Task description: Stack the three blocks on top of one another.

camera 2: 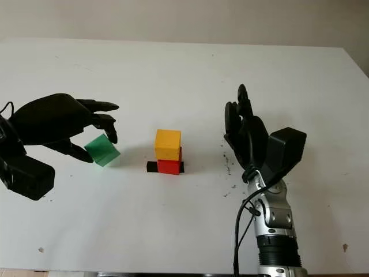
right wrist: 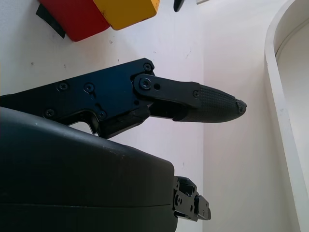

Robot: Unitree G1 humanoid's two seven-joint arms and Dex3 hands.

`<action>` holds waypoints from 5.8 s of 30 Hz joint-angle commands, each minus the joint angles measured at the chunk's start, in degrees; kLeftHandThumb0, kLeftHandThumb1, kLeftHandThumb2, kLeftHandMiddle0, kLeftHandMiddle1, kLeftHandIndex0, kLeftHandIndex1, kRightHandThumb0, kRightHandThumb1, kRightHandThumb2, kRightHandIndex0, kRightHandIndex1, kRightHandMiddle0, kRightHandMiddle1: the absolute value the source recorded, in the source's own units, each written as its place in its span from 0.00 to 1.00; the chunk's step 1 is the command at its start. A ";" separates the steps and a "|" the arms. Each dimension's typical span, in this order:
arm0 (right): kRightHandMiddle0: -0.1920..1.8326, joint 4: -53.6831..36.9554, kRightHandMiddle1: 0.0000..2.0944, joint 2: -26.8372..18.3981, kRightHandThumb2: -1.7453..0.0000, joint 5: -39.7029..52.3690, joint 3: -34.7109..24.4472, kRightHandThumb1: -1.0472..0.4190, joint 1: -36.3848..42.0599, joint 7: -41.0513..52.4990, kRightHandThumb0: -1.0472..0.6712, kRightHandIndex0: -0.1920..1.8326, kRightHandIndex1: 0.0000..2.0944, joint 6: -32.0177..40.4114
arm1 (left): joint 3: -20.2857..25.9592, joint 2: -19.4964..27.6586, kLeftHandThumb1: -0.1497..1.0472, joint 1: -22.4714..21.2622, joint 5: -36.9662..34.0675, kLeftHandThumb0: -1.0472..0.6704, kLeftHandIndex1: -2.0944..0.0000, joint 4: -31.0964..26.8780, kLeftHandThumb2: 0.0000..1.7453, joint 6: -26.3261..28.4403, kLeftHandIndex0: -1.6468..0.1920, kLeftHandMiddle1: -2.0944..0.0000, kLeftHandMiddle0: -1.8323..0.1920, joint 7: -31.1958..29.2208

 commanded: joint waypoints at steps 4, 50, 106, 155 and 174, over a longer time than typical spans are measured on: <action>0.00 -0.62 0.00 0.21 0.66 0.47 -0.21 0.00 0.36 0.07 0.19 0.00 0.00 0.12 | 3.29 -0.18 0.89 -0.76 -7.51 0.41 0.42 -3.82 0.03 8.34 0.63 0.98 0.76 -7.91; 0.00 0.26 0.00 0.17 0.73 -1.67 0.75 0.00 0.81 -0.37 0.20 0.00 0.00 -1.12 | 1.81 -13.97 0.92 -23.95 -25.30 0.40 0.30 -5.45 0.03 35.32 0.66 0.96 0.78 -28.33; 0.00 -3.82 0.01 2.27 0.74 -1.57 1.53 0.00 4.15 -2.53 0.20 0.00 0.00 2.26 | -4.22 -20.26 0.97 -26.64 -11.12 0.41 0.12 -19.18 0.03 54.19 0.82 0.97 0.75 -28.83; 0.00 0.04 0.02 3.82 0.76 -1.24 1.95 0.00 1.47 -3.13 0.19 0.00 0.00 0.94 | -12.30 -21.68 0.97 -23.87 -10.35 0.40 0.11 -28.72 0.03 86.33 0.81 0.99 0.75 -23.70; 0.00 -0.55 0.02 3.86 0.76 -0.56 1.74 0.00 2.03 -2.91 0.19 0.00 0.00 1.26 | -14.20 -20.85 0.97 -24.13 -11.68 0.41 0.08 -29.26 0.03 85.94 0.80 0.96 0.71 -21.73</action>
